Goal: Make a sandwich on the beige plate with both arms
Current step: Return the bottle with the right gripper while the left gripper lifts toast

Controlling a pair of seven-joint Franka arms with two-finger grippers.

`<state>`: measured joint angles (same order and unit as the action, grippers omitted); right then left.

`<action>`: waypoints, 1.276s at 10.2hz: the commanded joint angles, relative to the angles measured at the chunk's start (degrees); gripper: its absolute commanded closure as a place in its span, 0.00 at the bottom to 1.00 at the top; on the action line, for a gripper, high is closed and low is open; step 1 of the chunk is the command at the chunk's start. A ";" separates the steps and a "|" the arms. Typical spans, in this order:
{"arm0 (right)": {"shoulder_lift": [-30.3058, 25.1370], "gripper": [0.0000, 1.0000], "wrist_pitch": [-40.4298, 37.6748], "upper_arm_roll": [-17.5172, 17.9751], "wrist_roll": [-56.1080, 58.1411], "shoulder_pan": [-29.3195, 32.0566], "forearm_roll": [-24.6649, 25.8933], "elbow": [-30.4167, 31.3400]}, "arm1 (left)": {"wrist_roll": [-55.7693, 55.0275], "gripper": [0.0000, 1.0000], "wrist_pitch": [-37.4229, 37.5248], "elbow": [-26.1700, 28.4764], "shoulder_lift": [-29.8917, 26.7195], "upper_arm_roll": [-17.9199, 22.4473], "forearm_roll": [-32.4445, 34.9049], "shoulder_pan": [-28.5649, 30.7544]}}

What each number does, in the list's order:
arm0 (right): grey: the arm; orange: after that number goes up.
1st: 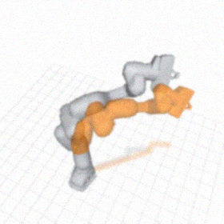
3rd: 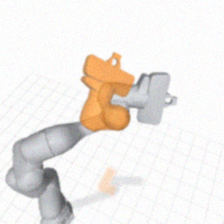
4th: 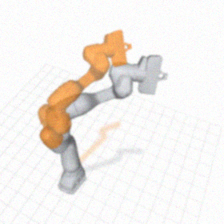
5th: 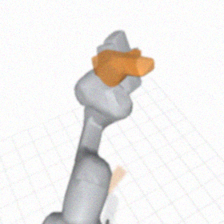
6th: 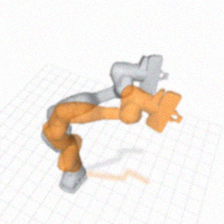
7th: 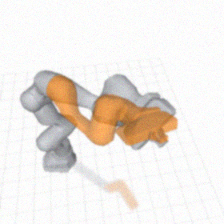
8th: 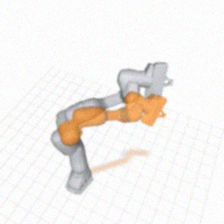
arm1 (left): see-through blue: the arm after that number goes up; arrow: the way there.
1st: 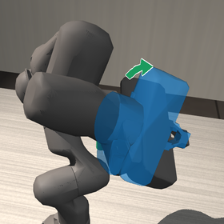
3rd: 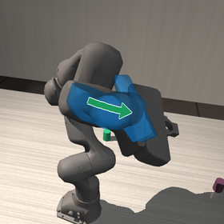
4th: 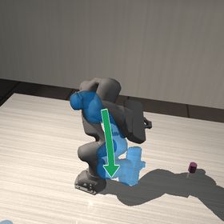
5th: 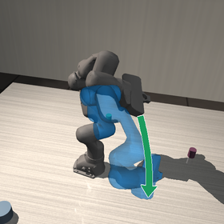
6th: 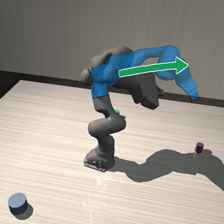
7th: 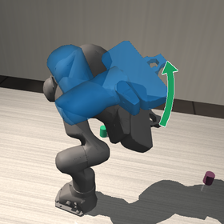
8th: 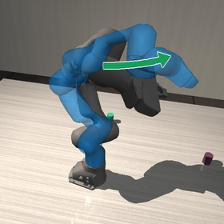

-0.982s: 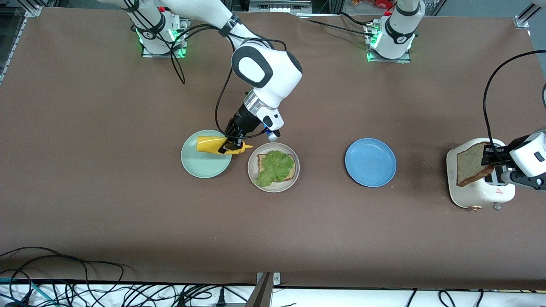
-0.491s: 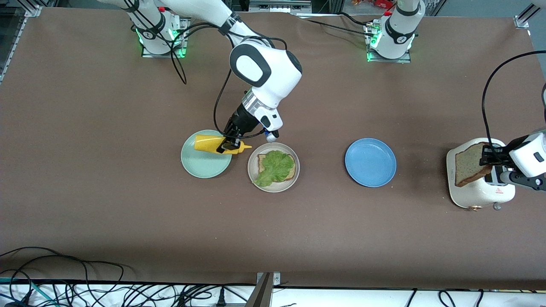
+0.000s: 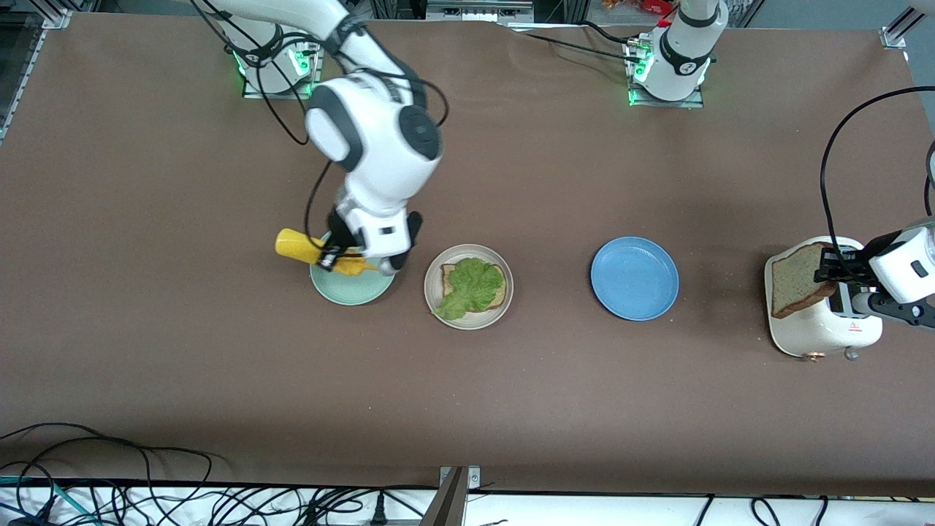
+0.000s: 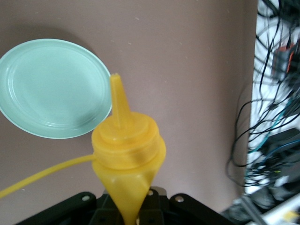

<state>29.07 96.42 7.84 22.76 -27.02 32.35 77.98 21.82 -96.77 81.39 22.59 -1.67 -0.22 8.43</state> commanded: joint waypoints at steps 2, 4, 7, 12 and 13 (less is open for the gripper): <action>-5.25 1.00 4.90 0.69 6.39 10.81 -17.70 0.95 | 0.76 1.00 1.58 -0.36 0.08 -0.79 -3.11 -0.43; -5.69 1.00 6.41 0.60 12.98 17.32 -29.22 0.95 | 0.59 1.00 1.68 -0.09 0.17 -1.41 -4.79 -0.87; -5.78 1.00 6.42 -0.27 28.53 26.46 -48.11 1.65 | 0.50 1.00 2.63 -0.18 1.22 -1.50 -9.60 -3.59; -6.49 1.00 5.97 -1.06 46.63 32.02 -60.19 7.44 | -8.70 1.00 2.64 -0.71 6.22 -1.50 -26.12 -7.64; -6.57 1.00 5.97 -2.20 50.07 32.38 -63.26 9.46 | -9.86 1.00 2.64 -0.79 7.02 -1.41 -29.37 -9.47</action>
<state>24.42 102.31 6.31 67.48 4.21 -26.93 83.64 14.68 -94.73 81.76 28.24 -3.51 -25.56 0.93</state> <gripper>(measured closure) 0.921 0.912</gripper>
